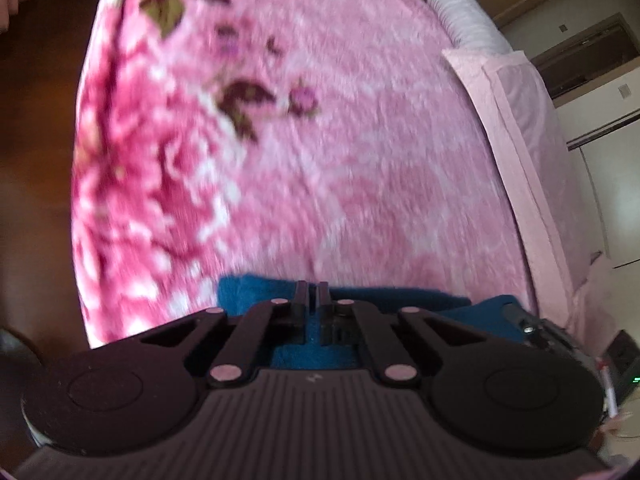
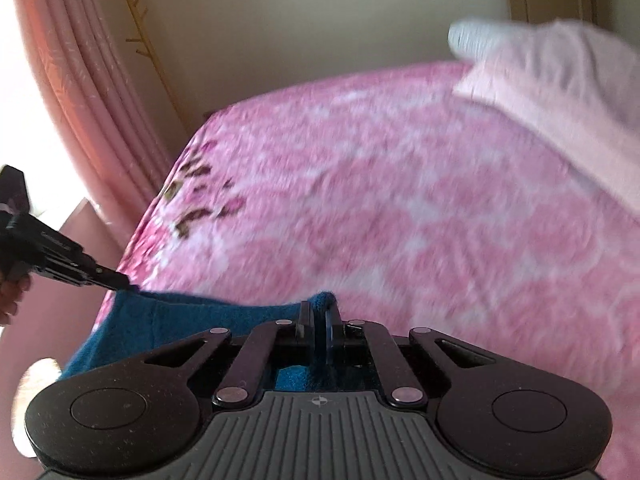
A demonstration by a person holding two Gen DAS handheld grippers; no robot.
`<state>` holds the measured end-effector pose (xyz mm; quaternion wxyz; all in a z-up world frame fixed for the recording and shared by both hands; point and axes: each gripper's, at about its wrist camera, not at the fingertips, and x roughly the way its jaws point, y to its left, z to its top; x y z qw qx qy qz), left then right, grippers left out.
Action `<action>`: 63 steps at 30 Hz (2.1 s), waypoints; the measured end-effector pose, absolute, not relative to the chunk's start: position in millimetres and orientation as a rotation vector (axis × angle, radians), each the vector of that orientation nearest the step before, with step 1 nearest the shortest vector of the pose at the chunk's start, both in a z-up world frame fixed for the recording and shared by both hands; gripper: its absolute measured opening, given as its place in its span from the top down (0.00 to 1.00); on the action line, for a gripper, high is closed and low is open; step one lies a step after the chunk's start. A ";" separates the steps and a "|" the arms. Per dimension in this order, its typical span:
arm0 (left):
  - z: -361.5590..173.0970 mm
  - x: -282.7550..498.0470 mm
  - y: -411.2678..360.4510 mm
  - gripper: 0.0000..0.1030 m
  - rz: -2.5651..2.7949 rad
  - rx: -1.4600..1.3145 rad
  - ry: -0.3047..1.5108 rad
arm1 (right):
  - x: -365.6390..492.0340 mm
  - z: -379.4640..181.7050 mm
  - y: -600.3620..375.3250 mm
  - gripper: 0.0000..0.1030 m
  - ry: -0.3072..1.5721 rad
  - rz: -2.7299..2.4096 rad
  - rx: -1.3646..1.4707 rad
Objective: Fold clothes
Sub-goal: 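Grasp the folded edge of the teal sweater with both grippers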
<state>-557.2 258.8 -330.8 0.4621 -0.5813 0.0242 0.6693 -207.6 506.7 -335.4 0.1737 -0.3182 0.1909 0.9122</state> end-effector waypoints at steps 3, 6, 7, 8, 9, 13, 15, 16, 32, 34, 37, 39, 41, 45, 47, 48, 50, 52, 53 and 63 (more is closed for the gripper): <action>-326.8 -550.8 261.4 0.99 1.726 -1.347 0.115 | -212.2 -341.1 511.0 0.98 0.508 2.557 -0.858; -339.7 -547.0 265.9 1.00 1.810 -1.332 0.198 | -222.5 -369.6 517.9 0.98 0.569 2.494 -0.956; -344.0 -547.4 266.3 1.00 1.859 -1.301 0.254 | -224.5 -379.4 518.9 0.98 0.592 2.475 -0.985; -348.8 -550.4 265.6 1.00 1.904 -1.293 0.313 | -226.4 -389.3 519.9 0.98 0.614 2.455 -1.013; -354.8 -557.0 260.8 1.00 1.888 -1.350 0.274 | -227.8 -397.5 521.2 0.97 0.638 2.438 -1.035; -364.2 -572.7 241.5 1.00 1.843 -1.469 0.137 | -226.3 -394.6 525.7 0.97 0.676 2.437 -1.022; -363.1 -573.8 235.6 1.00 1.833 -1.482 0.102 | -228.2 -393.1 525.5 0.97 0.661 2.439 -1.038; -362.5 -574.6 233.5 1.00 1.819 -1.494 0.077 | -228.5 -393.0 525.5 0.97 0.665 2.437 -1.039; -351.4 -579.7 219.3 0.78 1.608 -1.445 -0.108 | -219.0 -395.0 538.9 0.97 0.886 2.391 -0.977; -352.8 -581.9 211.9 0.77 1.601 -1.457 -0.161 | -218.3 -395.1 540.8 0.97 0.909 2.387 -0.971; -356.4 -584.4 202.9 0.64 1.544 -1.472 -0.252 | -217.5 -395.6 542.3 0.97 0.934 2.381 -0.967; -355.6 -581.0 203.4 0.63 1.517 -1.452 -0.253 | -217.1 -395.8 543.1 0.97 0.949 2.377 -0.964; -356.2 -575.4 211.4 0.57 1.502 -1.431 -0.181 | -217.2 -395.9 543.5 0.97 0.959 2.372 -0.964; -370.8 -567.9 226.7 0.81 1.491 -1.417 -0.120 | -218.3 -394.8 542.6 0.97 0.959 2.365 -0.970; -368.1 -564.8 226.8 0.94 1.476 -1.365 -0.145 | -218.4 -392.2 540.9 0.97 0.949 2.364 -0.969; -361.3 -562.7 222.2 0.94 1.503 -1.317 -0.153 | -218.5 -390.1 539.3 0.97 0.936 2.365 -0.966; -345.1 -561.1 207.6 0.94 1.583 -1.211 -0.149 | -219.3 -380.7 530.9 0.97 0.828 2.394 -0.942; -347.1 -564.7 198.0 0.94 1.602 -1.233 -0.164 | -221.4 -373.5 524.3 0.98 0.729 2.401 -0.914; -355.1 -565.5 196.5 0.94 1.619 -1.267 -0.147 | -223.2 -372.2 522.2 0.98 0.694 2.392 -0.910; -370.1 -559.3 225.2 0.78 1.651 -1.408 -0.012 | -232.5 -378.1 524.1 0.92 0.702 2.275 -1.079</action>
